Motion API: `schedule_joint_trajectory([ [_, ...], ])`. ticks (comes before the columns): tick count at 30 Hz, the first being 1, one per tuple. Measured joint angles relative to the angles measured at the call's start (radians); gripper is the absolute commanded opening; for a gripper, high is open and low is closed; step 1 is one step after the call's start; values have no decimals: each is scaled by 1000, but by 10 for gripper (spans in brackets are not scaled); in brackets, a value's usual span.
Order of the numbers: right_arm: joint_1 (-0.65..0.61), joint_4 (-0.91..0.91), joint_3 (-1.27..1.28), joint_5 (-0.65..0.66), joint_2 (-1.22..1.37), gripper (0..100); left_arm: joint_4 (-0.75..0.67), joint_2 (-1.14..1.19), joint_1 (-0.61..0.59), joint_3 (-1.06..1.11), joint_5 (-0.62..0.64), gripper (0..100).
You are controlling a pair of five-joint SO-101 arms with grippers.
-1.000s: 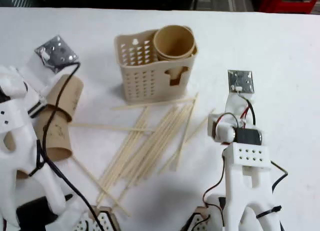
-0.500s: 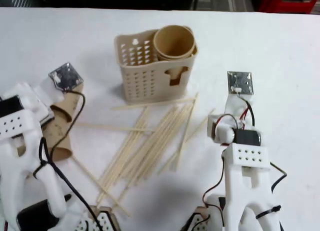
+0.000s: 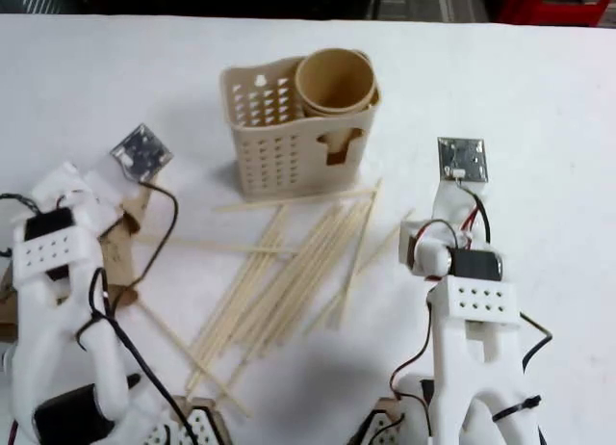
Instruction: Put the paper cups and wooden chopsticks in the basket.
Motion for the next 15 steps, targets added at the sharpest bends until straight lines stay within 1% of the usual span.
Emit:
schedule_joint_trajectory([
  [2, 0, 0, 0, 0, 0, 212, -41, -2, 25, 9, 52, 19],
  [8, 0, 0, 0, 0, 0, 212, -78, -26, 58, 9, 150, 22],
  [15, 0, 0, 0, 0, 0, 212, -75, -198, 64, 9, 308, 22],
])
